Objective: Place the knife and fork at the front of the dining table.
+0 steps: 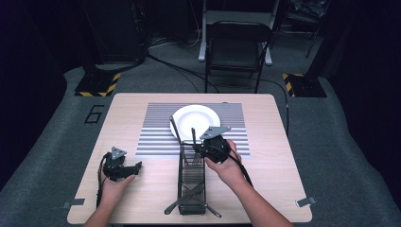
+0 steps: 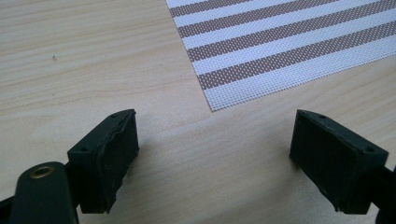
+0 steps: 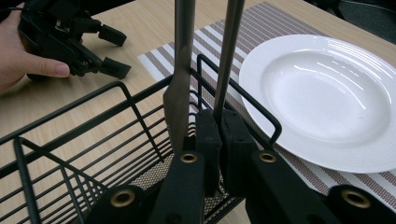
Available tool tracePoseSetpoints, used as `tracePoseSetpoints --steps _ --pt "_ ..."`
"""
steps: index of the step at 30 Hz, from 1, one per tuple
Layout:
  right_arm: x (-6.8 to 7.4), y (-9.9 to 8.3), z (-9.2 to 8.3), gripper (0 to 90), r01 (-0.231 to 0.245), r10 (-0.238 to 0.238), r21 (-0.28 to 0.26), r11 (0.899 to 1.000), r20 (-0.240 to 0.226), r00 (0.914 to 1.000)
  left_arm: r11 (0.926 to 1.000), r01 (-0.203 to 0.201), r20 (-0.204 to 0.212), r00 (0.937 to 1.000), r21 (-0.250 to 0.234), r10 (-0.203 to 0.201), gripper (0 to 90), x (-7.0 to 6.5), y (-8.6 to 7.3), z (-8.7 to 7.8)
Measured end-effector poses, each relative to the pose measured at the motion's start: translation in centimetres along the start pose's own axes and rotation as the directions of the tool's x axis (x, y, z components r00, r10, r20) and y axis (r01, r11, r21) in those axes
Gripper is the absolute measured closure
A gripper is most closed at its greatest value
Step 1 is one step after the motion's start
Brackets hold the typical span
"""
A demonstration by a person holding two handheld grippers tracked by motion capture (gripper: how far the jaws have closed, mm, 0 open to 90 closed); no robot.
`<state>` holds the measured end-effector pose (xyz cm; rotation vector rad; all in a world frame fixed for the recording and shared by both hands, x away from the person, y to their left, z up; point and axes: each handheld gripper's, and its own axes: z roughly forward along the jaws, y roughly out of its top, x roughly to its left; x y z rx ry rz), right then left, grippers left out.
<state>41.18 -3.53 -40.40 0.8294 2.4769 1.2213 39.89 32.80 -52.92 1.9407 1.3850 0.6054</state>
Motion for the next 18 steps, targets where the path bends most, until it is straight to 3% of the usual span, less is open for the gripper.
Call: tracePoseSetpoints --steps 18 --pt "0.0 1.9 -2.7 87.3 -0.013 0.012 -0.035 0.999 -0.029 0.9995 1.0 -0.002 0.0 1.0 0.002 0.002 14.9 0.0 0.0 0.0"
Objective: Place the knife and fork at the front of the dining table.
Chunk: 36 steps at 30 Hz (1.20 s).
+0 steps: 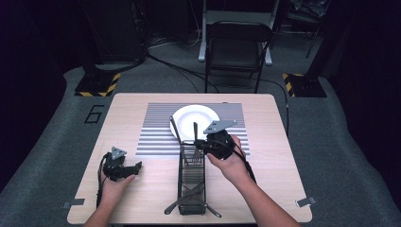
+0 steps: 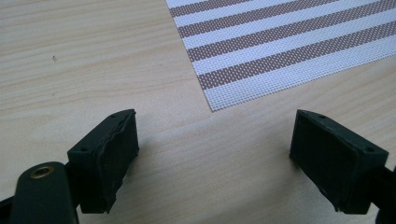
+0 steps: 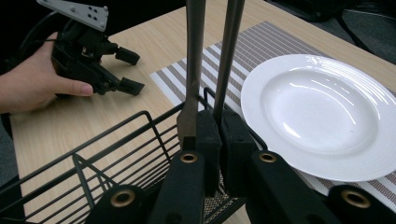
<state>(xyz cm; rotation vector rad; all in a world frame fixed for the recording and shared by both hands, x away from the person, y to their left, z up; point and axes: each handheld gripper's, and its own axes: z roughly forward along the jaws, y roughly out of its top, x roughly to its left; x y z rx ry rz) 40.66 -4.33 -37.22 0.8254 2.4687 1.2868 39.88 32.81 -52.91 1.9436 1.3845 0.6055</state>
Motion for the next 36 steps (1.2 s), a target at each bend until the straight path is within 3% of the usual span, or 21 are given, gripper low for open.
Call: tracePoseSetpoints --steps 20,25,36 --pt "0.0 3.8 -4.9 87.2 0.002 -0.003 -0.042 0.999 -0.027 0.9996 1.0 -0.001 0.0 1.0 0.0 0.001 15.0 0.0 0.0 0.0" --pt "-0.4 4.3 -5.8 87.2 0.016 -0.016 -0.044 0.999 -0.015 0.9998 1.0 0.0 0.0 1.0 0.0 0.0 15.0 0.0 0.0 0.0" --pt "-2.1 4.2 -7.7 87.2 -0.01 0.011 -0.044 0.999 0.032 0.9994 1.0 0.002 -0.002 1.0 -0.007 -0.002 15.0 -0.1 0.0 0.1"
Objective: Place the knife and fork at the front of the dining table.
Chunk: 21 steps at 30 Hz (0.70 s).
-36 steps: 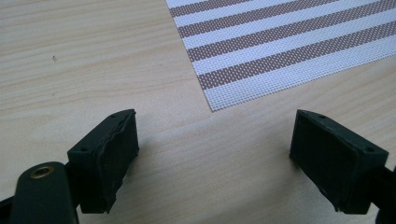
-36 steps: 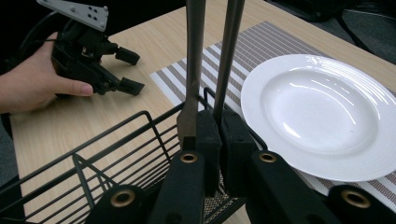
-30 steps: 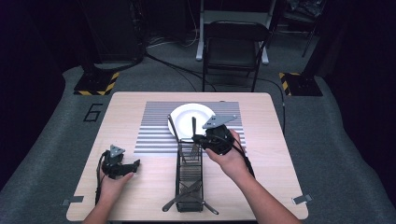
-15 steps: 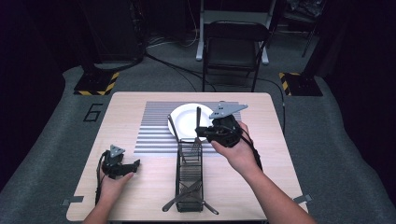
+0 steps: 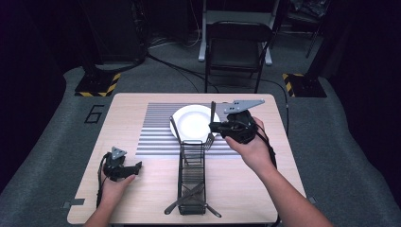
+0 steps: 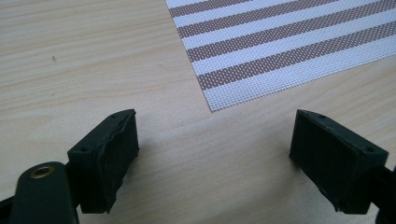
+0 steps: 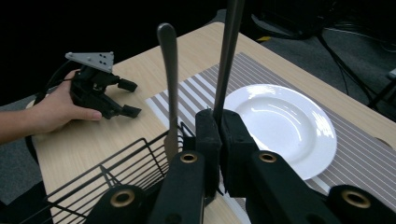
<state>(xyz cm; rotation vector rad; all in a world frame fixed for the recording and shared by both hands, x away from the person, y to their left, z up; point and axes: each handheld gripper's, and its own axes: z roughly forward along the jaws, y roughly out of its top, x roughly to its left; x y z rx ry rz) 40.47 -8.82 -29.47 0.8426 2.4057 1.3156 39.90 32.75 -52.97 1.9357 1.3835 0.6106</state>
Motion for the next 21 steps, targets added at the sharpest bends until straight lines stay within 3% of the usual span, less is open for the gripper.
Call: tracePoseSetpoints --steps 9,21 --pt "-1.6 -0.8 -0.7 87.2 -0.018 0.017 0.005 1.0 0.063 0.9979 1.0 0.0 0.0 1.0 0.0 0.0 15.0 0.0 0.0 0.0" --pt "-3.7 -3.3 0.5 87.2 -0.028 0.025 0.027 0.999 0.124 0.9919 1.0 0.0 0.001 1.0 0.001 0.0 15.0 0.0 0.0 0.0"
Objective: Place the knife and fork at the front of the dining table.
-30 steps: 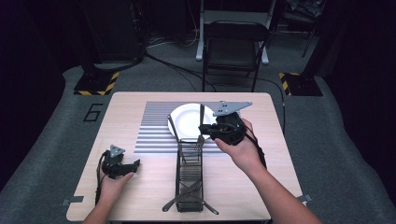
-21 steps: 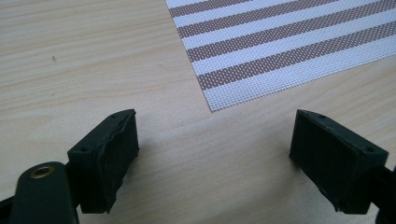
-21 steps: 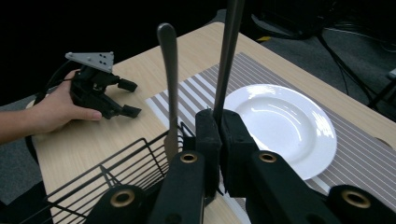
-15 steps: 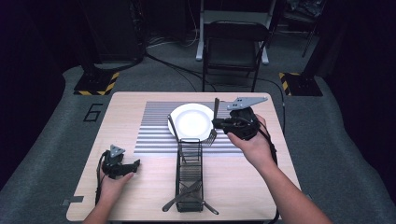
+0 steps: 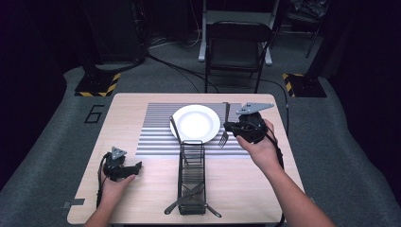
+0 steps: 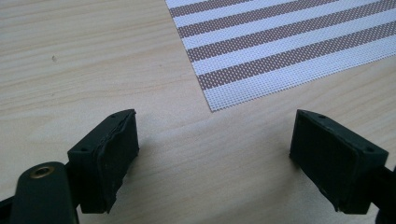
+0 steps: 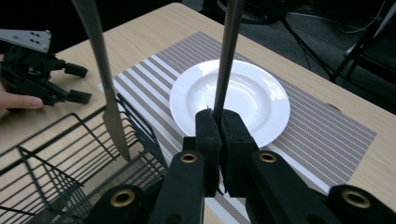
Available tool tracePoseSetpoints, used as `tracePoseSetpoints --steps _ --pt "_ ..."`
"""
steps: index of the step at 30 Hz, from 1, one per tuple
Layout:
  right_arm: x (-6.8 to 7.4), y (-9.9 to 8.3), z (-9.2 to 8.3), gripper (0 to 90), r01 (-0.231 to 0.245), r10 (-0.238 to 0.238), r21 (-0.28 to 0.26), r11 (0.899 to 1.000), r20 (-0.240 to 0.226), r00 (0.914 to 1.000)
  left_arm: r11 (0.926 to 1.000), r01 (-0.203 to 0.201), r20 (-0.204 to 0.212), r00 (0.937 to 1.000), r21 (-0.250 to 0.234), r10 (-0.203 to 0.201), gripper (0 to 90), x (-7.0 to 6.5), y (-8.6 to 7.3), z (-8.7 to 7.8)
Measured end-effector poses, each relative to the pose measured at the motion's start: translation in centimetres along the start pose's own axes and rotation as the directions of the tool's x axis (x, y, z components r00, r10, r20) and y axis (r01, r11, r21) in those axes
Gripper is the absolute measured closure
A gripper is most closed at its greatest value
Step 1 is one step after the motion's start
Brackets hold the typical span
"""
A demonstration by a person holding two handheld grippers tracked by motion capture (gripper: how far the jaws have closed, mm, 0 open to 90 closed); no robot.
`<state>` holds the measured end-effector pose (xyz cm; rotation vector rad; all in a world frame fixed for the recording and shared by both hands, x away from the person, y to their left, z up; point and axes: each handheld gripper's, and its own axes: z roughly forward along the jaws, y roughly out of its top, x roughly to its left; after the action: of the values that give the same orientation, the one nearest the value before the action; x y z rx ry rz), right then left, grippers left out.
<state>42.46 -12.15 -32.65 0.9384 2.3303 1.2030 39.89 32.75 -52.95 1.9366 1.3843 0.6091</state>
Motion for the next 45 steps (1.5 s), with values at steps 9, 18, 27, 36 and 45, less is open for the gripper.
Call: tracePoseSetpoints --steps 9,18,27,36,45 --pt "-1.3 -2.2 1.5 87.2 -0.046 0.046 0.019 0.999 0.037 0.9983 1.0 0.001 -0.001 1.0 -0.003 -0.001 15.0 0.0 0.0 0.0" --pt "-2.2 -3.8 2.8 87.2 -0.075 0.073 0.02 0.997 0.068 0.995 1.0 -0.001 0.0 1.0 0.002 0.001 15.0 0.0 0.0 0.0" --pt "-2.6 -4.9 3.8 87.2 -0.095 0.092 0.029 0.995 0.094 0.9913 1.0 -0.002 0.002 1.0 0.007 0.002 15.0 0.0 0.0 0.0" --pt "-3.0 -5.8 5.1 87.2 -0.113 0.108 0.04 0.993 0.108 0.9883 1.0 -0.001 0.0 1.0 0.0 0.001 15.0 0.0 0.0 0.0" --pt "-3.4 -6.5 6.2 87.2 -0.126 0.119 0.049 0.991 0.12 0.9855 1.0 0.001 -0.003 1.0 -0.005 -0.001 15.1 0.0 0.0 0.0"
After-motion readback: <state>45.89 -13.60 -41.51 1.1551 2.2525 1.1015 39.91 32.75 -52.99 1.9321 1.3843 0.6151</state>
